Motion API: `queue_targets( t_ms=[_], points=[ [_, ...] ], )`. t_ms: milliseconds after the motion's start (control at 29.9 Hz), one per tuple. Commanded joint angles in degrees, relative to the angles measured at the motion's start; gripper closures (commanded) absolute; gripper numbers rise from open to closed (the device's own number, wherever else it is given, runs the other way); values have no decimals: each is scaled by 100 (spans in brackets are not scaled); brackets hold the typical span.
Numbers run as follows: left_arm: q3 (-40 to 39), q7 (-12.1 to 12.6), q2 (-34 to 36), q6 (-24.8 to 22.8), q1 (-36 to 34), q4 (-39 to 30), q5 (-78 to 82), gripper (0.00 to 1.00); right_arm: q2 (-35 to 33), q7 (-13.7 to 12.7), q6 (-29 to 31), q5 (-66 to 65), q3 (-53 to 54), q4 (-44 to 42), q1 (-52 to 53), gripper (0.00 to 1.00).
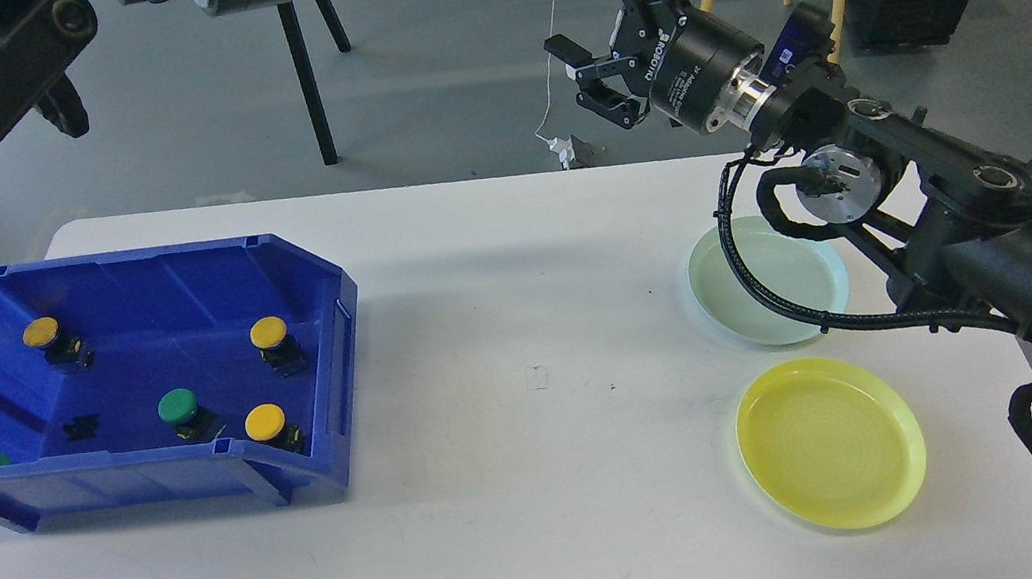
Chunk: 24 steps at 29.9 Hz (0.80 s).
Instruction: Pass button and place on color plate
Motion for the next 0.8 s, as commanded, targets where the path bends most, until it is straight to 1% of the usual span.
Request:
queue_targets(
  t_ms=[0,301,468,568,702,769],
  points=[
    [0,0,-84,0,-8,166,1,75,60,30,15,-1,144,125,-26,1],
    [0,0,-251,0,-8,175,1,75,130,91,15,-1,162,257,-17,1],
    [0,0,-365,0,-52,166,1,75,156,188,15,-18,162,257,-8,1],
    [0,0,-391,0,-69,166,-8,75,156,320,6,-27,162,257,-8,2],
    [0,0,-409,0,-52,201,-34,75,156,592,-12,-27,162,266,-8,8],
    [0,0,-409,0,-26,315,-61,75,147,663,-12,-27,162,266,-8,9]
  ],
)
